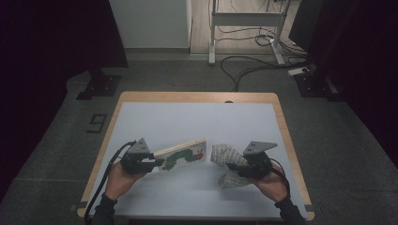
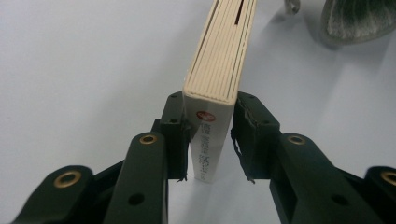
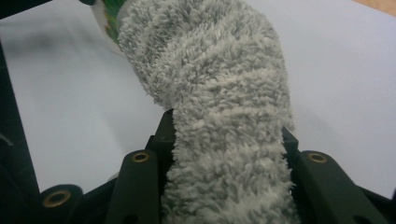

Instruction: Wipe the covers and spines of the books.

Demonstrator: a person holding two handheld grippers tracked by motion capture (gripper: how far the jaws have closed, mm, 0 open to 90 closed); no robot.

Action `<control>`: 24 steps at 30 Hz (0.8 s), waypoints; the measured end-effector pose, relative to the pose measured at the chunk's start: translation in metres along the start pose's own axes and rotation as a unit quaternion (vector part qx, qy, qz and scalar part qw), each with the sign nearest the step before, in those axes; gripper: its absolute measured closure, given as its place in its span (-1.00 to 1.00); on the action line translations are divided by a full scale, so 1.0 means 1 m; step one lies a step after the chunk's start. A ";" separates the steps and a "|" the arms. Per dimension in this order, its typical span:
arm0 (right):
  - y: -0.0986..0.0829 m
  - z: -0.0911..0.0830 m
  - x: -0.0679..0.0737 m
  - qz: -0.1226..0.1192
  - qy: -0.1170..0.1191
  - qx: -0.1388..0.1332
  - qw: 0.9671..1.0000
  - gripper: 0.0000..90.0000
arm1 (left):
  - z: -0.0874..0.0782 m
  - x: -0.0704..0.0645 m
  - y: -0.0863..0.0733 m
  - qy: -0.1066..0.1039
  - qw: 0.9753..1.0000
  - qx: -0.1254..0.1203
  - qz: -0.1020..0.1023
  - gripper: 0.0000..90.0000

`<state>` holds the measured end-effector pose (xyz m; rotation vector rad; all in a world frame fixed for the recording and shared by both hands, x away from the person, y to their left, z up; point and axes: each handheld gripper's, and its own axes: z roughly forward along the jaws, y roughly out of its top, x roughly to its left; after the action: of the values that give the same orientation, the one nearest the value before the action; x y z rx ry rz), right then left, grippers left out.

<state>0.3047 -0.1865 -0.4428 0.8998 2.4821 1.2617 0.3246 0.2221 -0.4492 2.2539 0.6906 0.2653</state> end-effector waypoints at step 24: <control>0.042 0.082 0.046 -0.070 0.056 0.021 0.996 0.27 | 0.000 -0.001 0.000 0.002 1.000 -0.001 0.004 0.48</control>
<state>0.3221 -0.0859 -0.4557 0.6680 2.6141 1.2504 0.3239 0.2214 -0.4494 2.2556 0.6830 0.2743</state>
